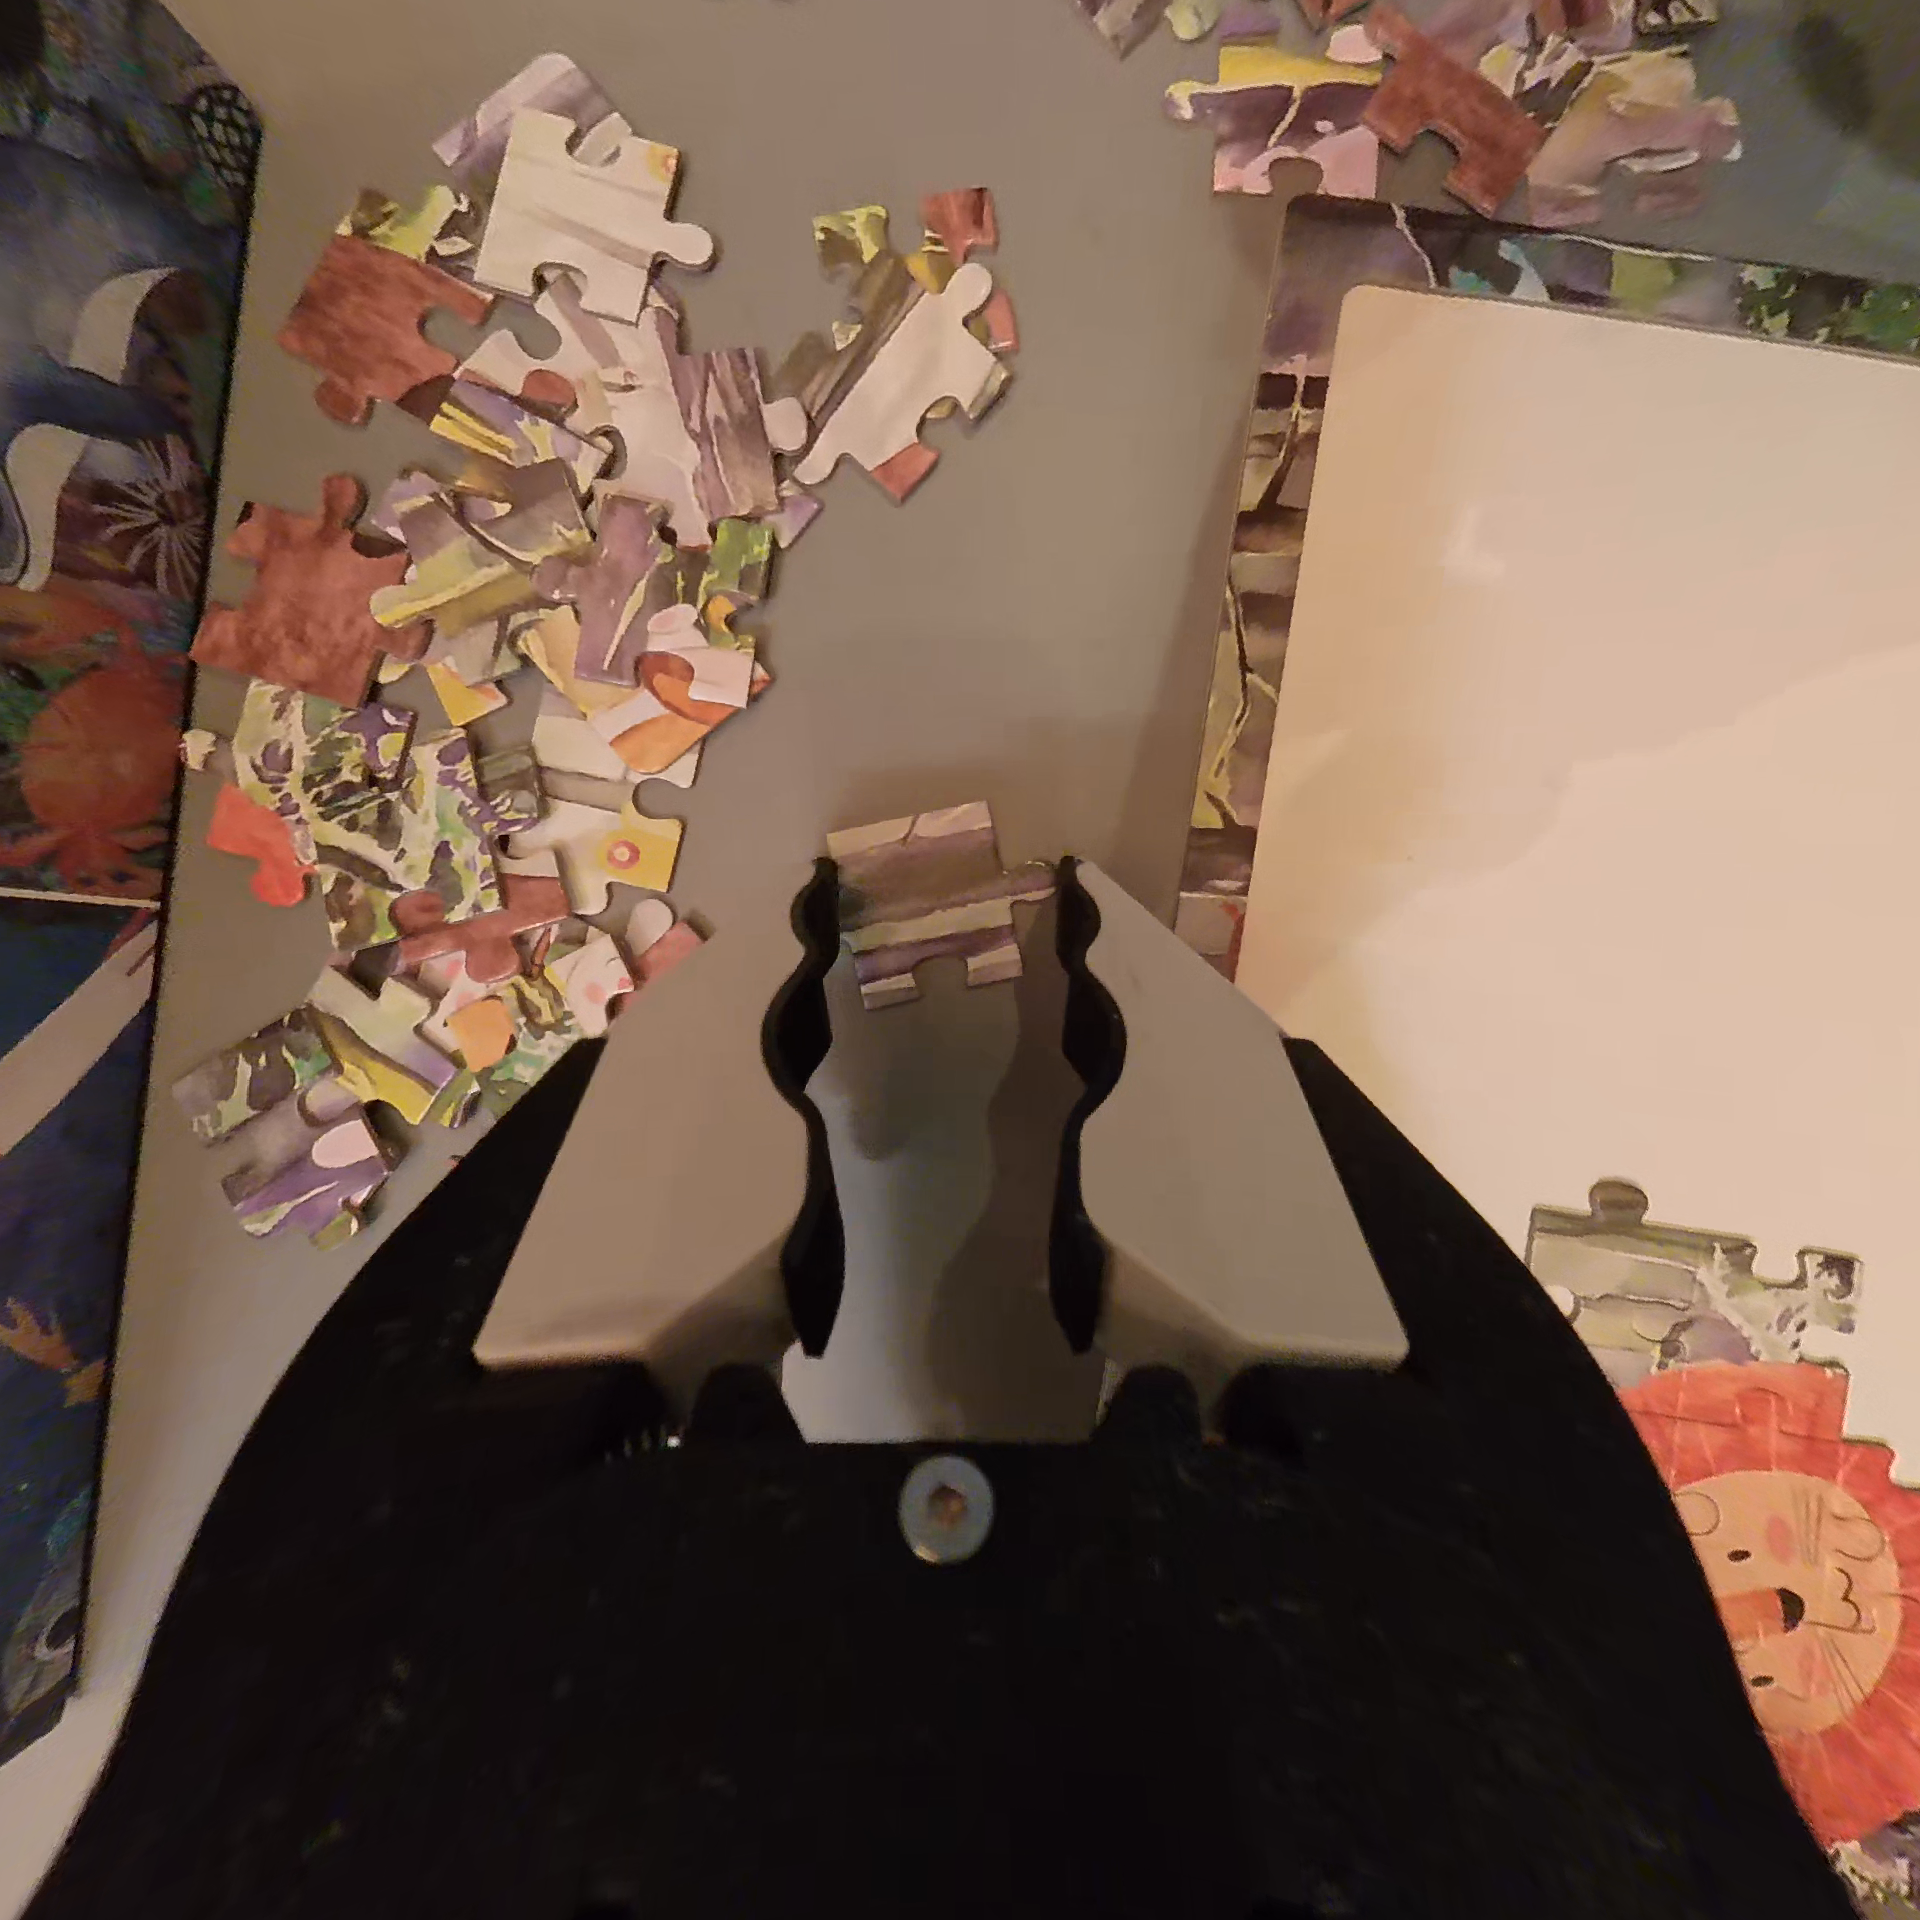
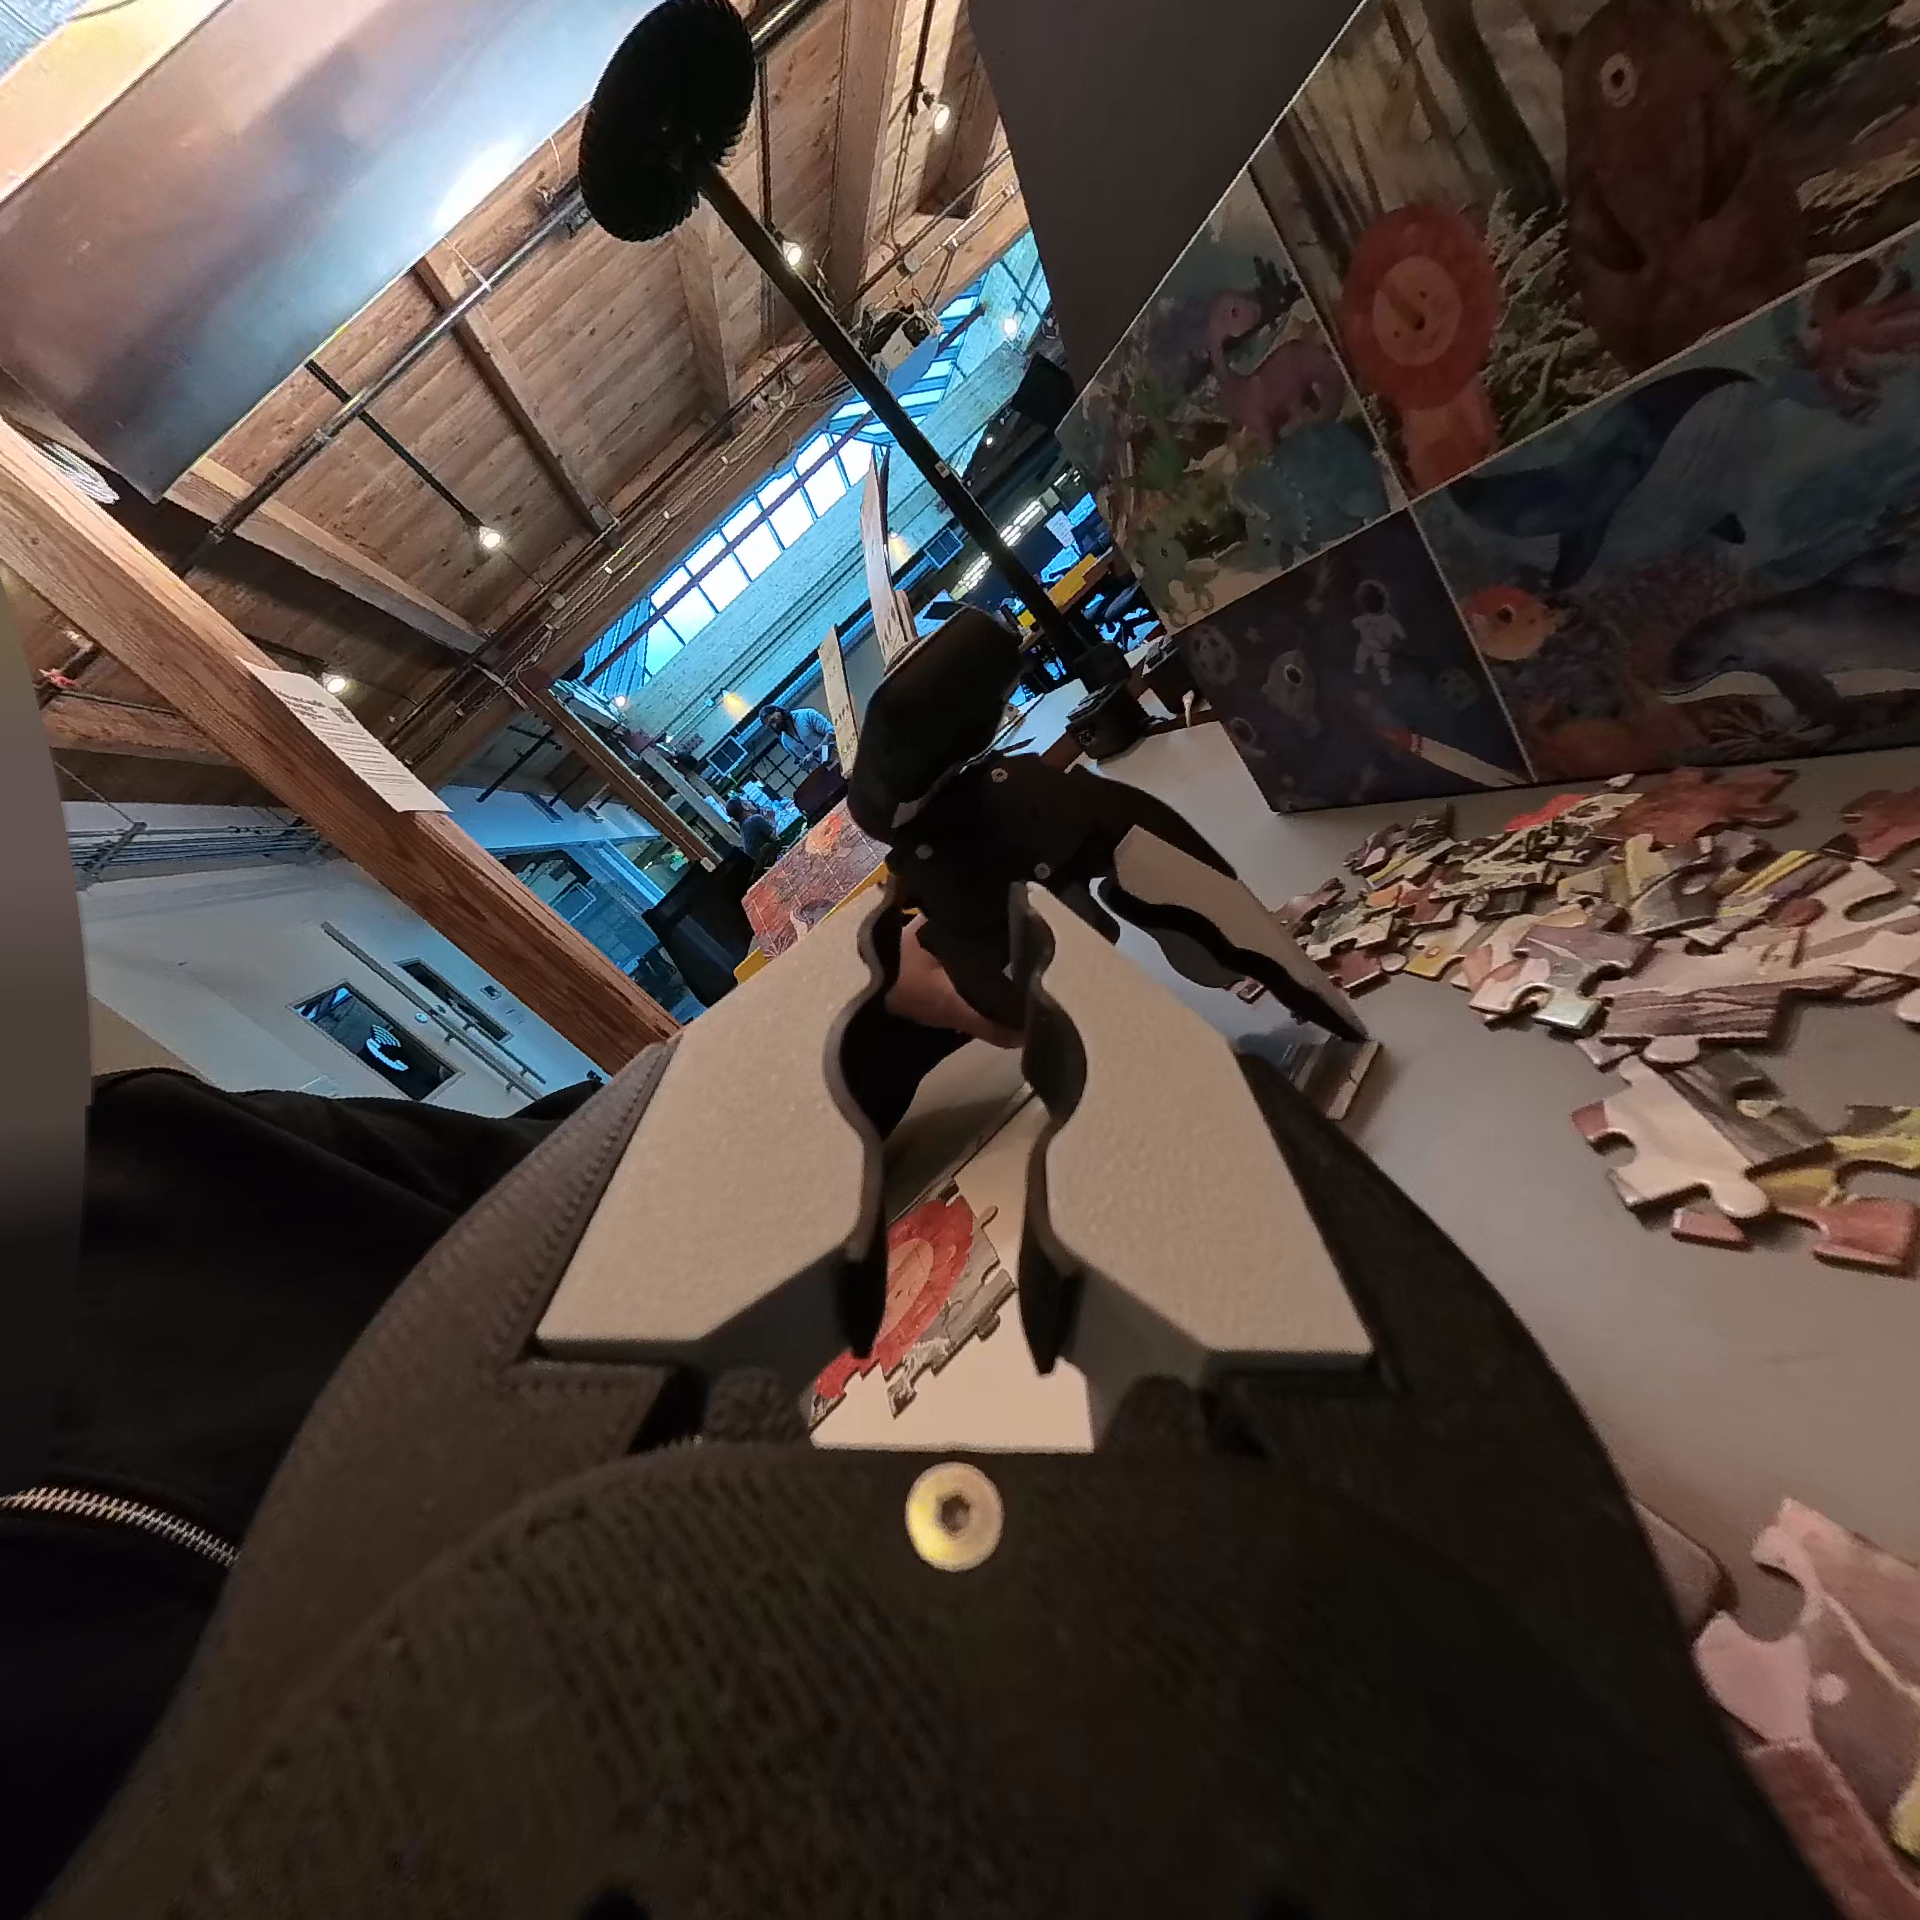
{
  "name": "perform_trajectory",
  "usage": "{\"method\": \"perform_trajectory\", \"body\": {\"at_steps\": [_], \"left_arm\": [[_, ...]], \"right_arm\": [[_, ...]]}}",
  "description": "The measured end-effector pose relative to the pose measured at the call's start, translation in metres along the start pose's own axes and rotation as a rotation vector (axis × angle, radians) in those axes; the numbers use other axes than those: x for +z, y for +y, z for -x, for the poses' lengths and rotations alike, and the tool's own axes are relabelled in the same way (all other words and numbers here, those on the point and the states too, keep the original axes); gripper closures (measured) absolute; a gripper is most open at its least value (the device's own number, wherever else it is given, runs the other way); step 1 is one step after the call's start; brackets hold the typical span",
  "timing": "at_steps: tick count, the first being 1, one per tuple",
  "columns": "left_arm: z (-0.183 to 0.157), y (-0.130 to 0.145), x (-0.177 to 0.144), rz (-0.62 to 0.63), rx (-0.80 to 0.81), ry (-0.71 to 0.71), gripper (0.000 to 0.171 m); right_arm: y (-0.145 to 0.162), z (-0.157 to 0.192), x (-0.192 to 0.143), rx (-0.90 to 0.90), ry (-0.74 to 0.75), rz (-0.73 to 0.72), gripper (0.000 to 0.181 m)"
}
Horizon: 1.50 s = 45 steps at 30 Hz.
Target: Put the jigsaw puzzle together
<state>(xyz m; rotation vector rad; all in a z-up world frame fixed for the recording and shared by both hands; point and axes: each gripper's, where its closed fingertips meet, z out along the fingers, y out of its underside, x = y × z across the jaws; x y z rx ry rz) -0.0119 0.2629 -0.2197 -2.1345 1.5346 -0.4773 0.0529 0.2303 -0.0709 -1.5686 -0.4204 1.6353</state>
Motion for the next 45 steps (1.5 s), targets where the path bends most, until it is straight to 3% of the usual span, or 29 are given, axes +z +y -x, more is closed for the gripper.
{"method": "perform_trajectory", "body": {"at_steps": [6, 14, 19, 25, 28, 37, 41, 45], "left_arm": [[-0.003, -0.010, -0.008, -0.084, 0.013, -0.001, 0.130], [-0.025, -0.057, -0.054, -0.350, 0.067, -0.009, 0.130], [-0.049, -0.074, -0.065, -0.399, 0.151, -0.030, 0.130], [-0.066, -0.081, -0.060, -0.383, 0.215, -0.070, 0.130], [-0.067, -0.083, -0.063, -0.409, 0.184, -0.062, 0.127], [-0.078, -0.063, -0.063, -0.375, -0.031, 0.231, 0.128], [-0.099, -0.060, -0.071, -0.403, -0.084, 0.427, 0.165], [-0.103, -0.057, -0.081, -0.430, -0.122, 0.495, 0.171]], "right_arm": [[0.007, -0.004, 0.003, -0.001, 0.016, 0.034, 0.161], [0.031, -0.032, 0.009, -0.077, 0.193, 0.154, 0.149], [0.046, -0.033, 0.014, -0.009, 0.181, 0.203, 0.140], [0.057, -0.021, 0.019, 0.068, 0.078, 0.245, 0.181], [0.058, -0.021, 0.017, 0.040, 0.086, 0.275, 0.181], [0.094, -0.006, 0.013, -0.337, 0.060, 0.606, 0.181], [0.100, 0.002, 0.015, -0.431, 0.020, 0.633, 0.181], [0.089, 0.013, 0.016, -0.434, -0.032, 0.558, 0.181]]}}
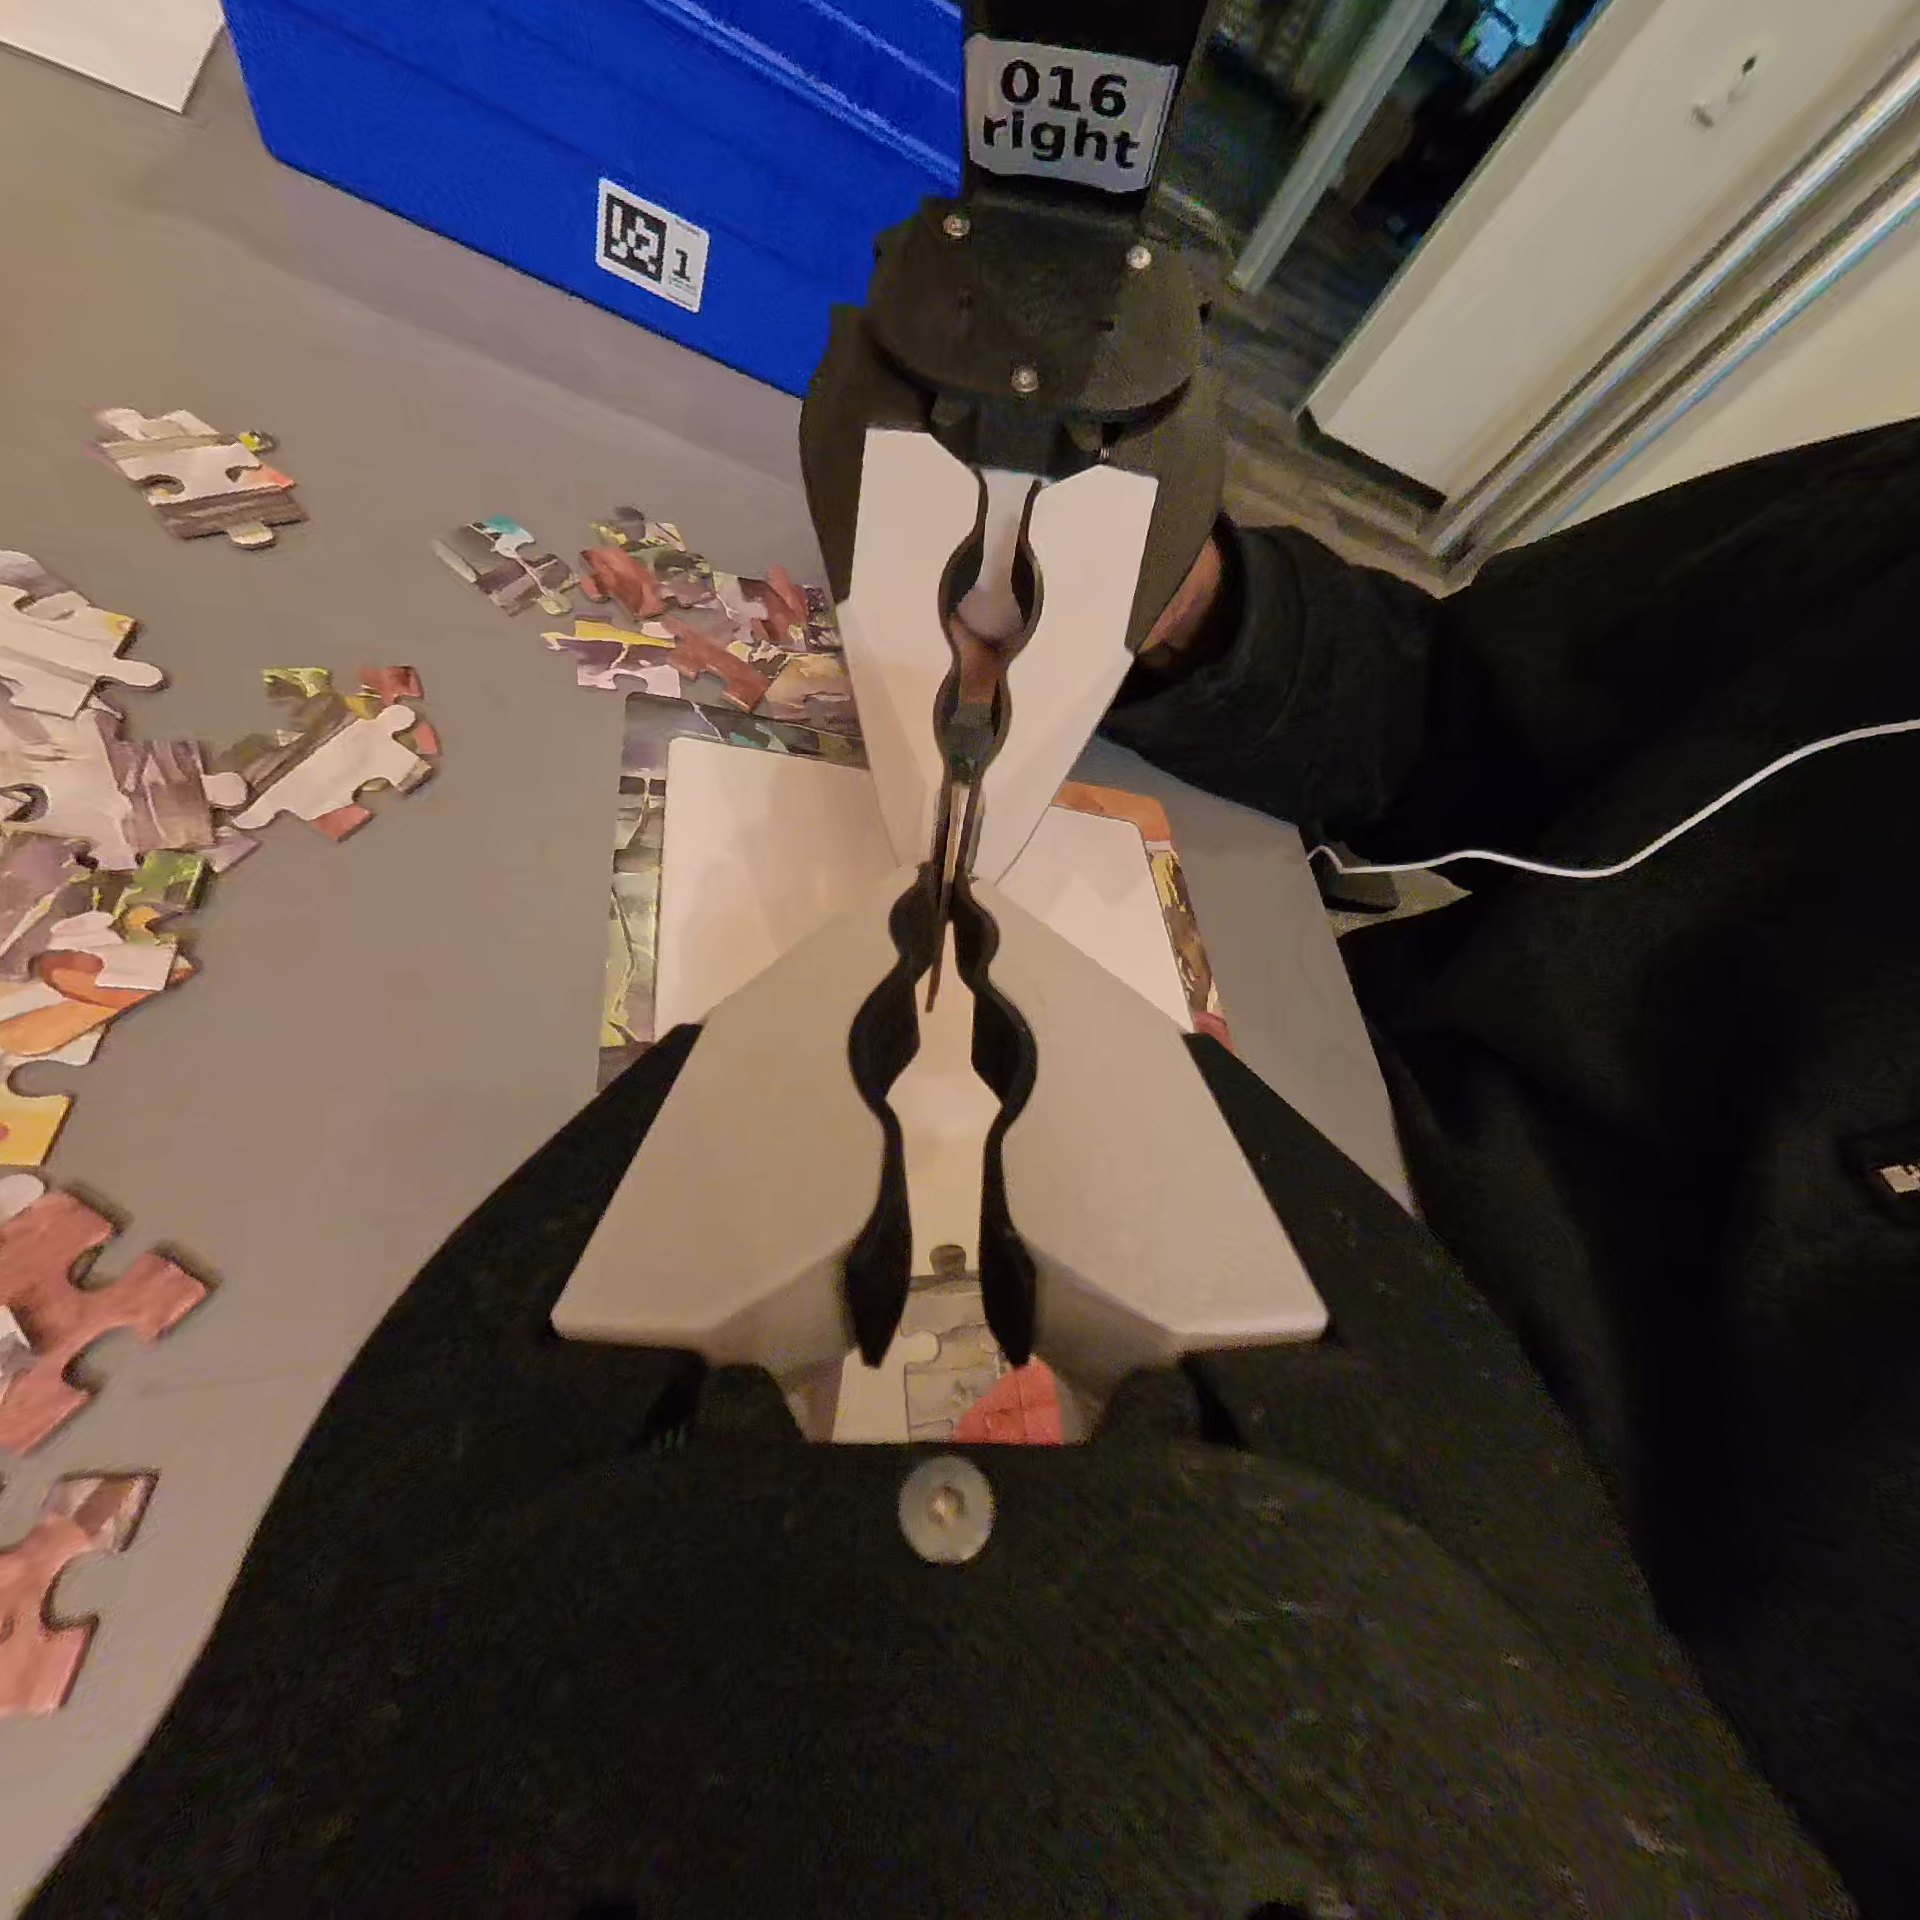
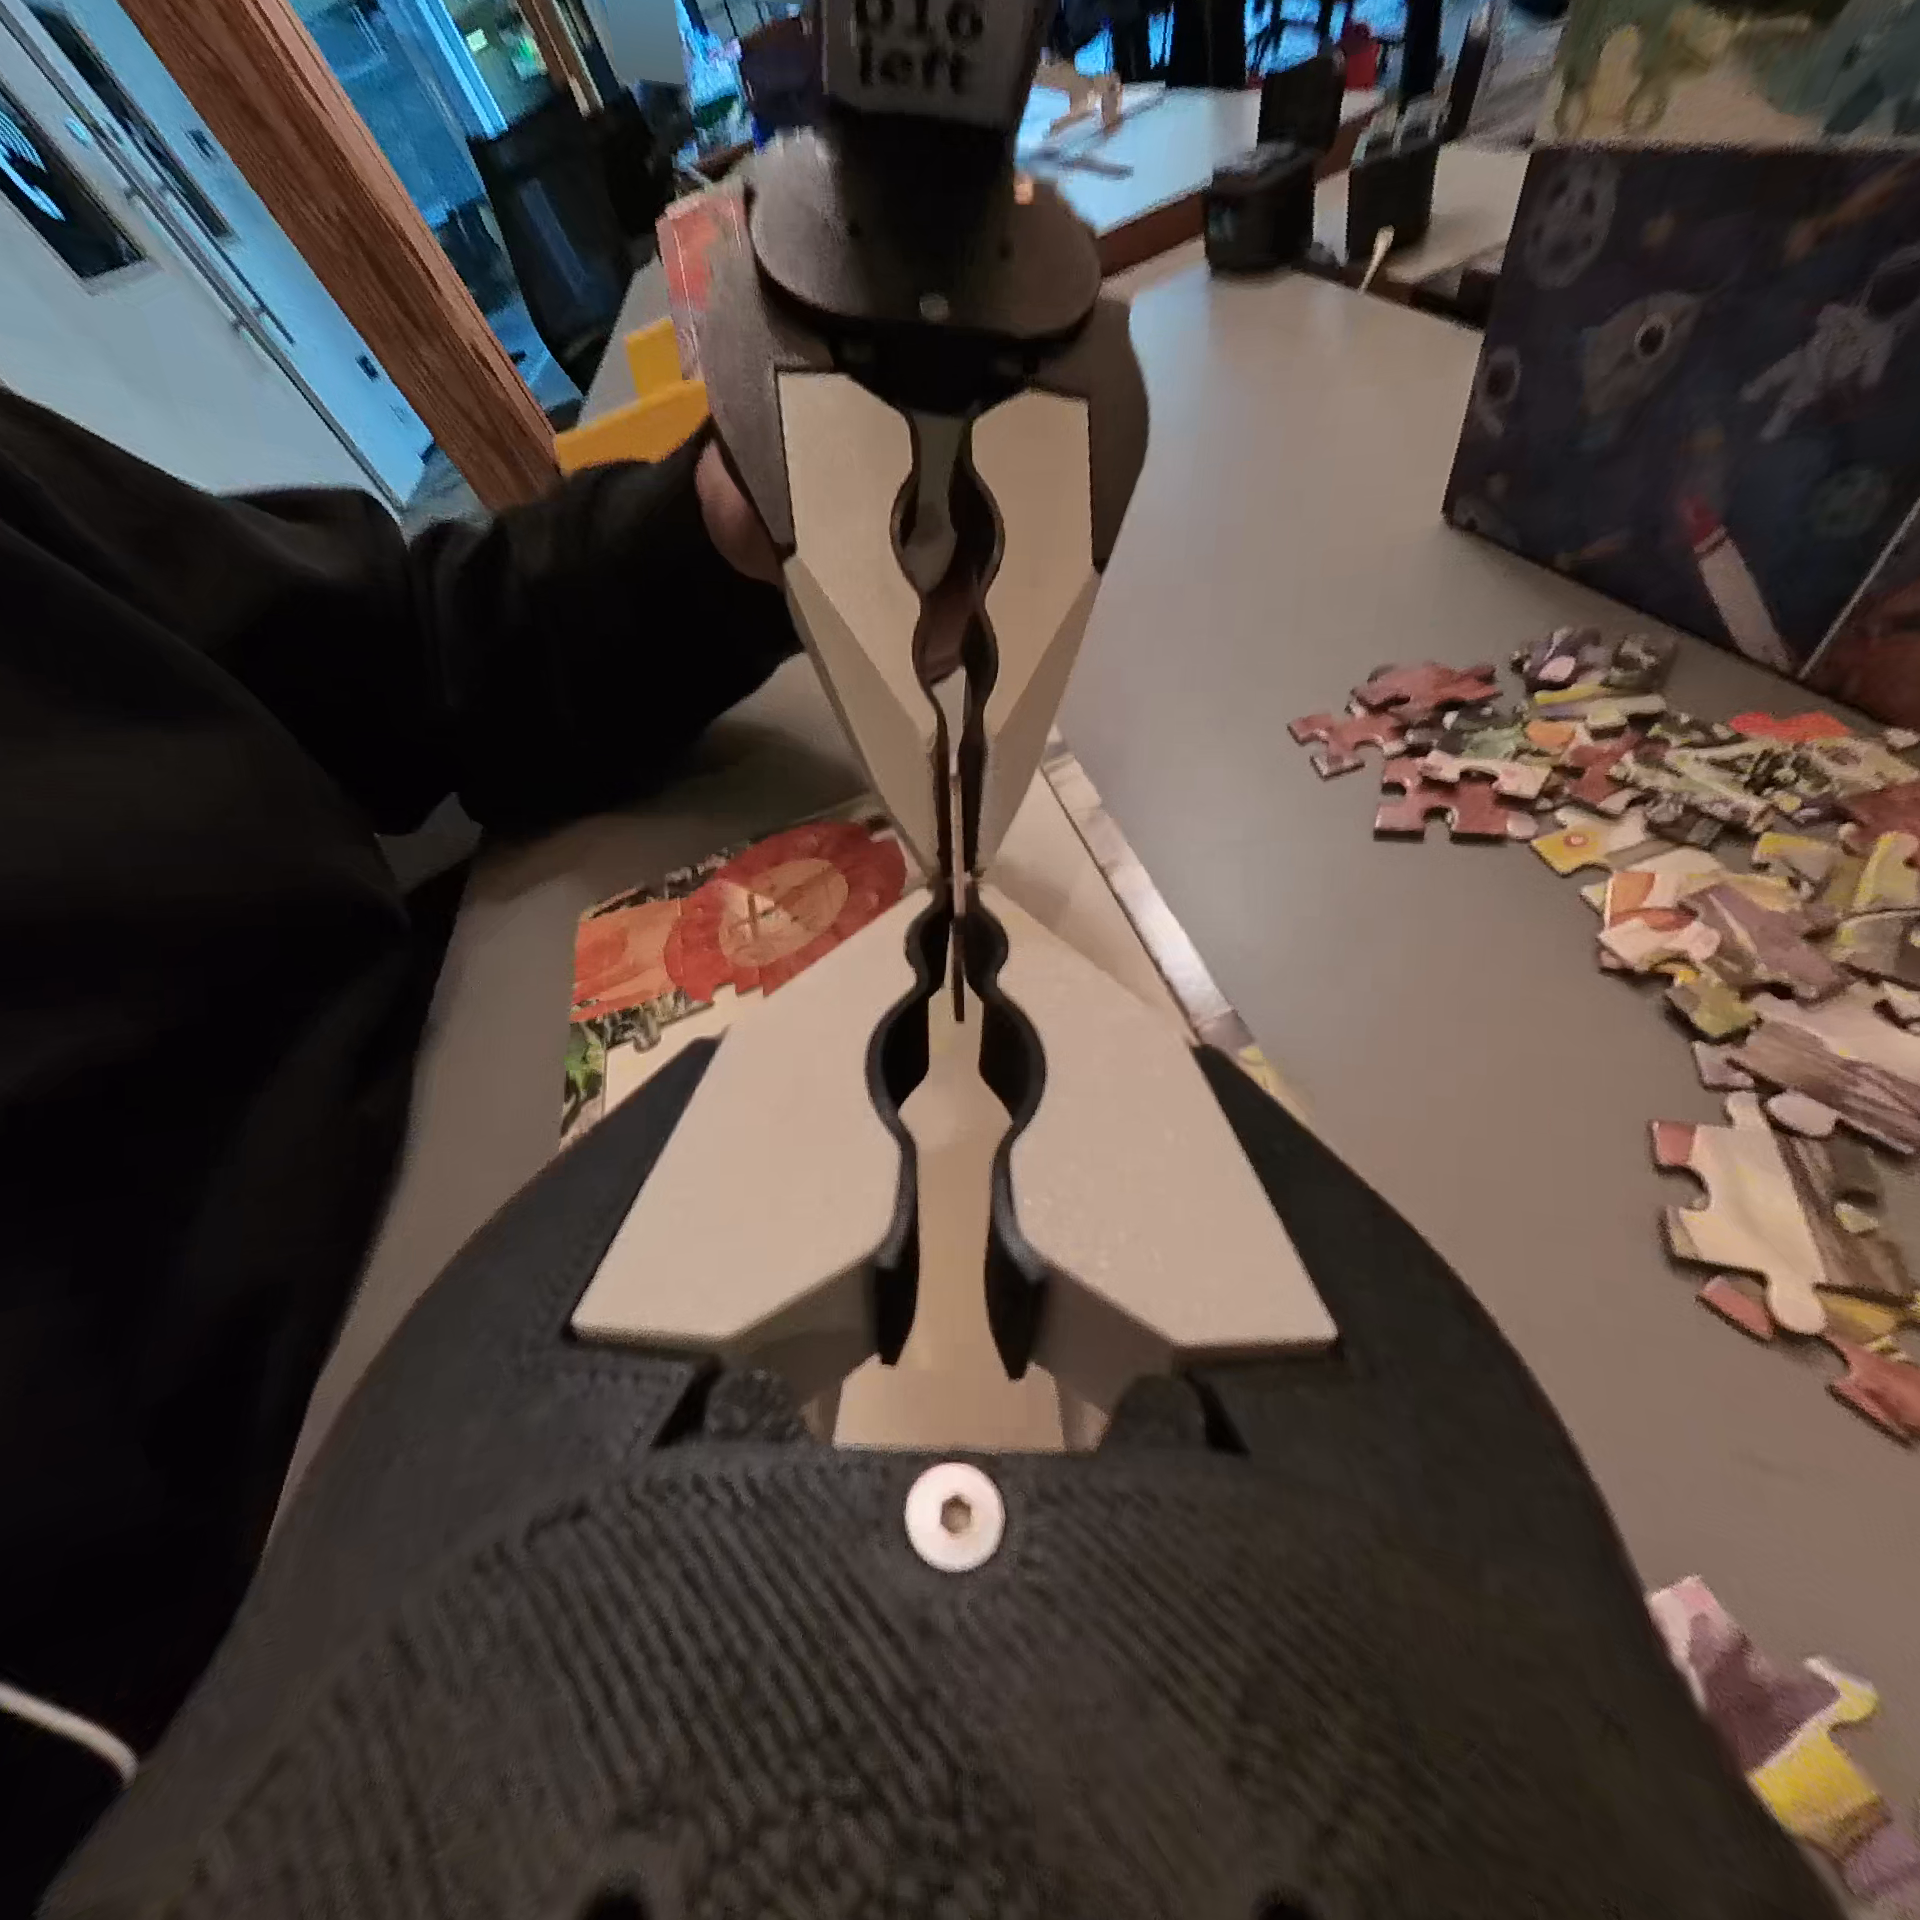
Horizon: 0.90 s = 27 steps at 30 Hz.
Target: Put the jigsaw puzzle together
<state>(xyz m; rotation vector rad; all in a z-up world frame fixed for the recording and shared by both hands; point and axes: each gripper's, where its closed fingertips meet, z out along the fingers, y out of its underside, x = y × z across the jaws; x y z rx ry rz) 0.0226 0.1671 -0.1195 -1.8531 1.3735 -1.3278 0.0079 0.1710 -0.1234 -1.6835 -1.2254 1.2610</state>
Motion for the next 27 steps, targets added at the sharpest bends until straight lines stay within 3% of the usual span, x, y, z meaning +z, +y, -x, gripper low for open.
{"method": "perform_trajectory", "body": {"at_steps": [8, 11, 15, 17, 21, 27], "left_arm": [[-0.007, 0.013, 0.011, -0.044, -0.101, 0.082, 0.171], [-0.002, 0.005, 0.009, -0.148, -0.177, 0.075, 0.171], [0.009, -0.027, -0.026, -0.464, -0.388, 0.155, 0.171], [0.013, -0.031, -0.038, -0.556, -0.473, 0.195, 0.171], [0.016, -0.027, -0.045, -0.625, -0.535, 0.202, 0.171], [0.011, -0.028, -0.045, -0.642, -0.529, 0.186, 0.171]], "right_arm": [[-0.040, -0.011, -0.025, -0.032, 0.106, -0.273, 0.179], [-0.054, -0.018, -0.041, -0.099, 0.204, -0.354, 0.157], [-0.055, -0.017, -0.039, -0.361, 0.394, -0.275, 0.131], [-0.048, -0.015, -0.027, -0.536, 0.513, -0.178, 0.134], [-0.048, -0.004, -0.013, -0.764, 0.648, -0.115, 0.142], [-0.044, -0.007, -0.006, -0.746, 0.672, -0.071, 0.136]]}}
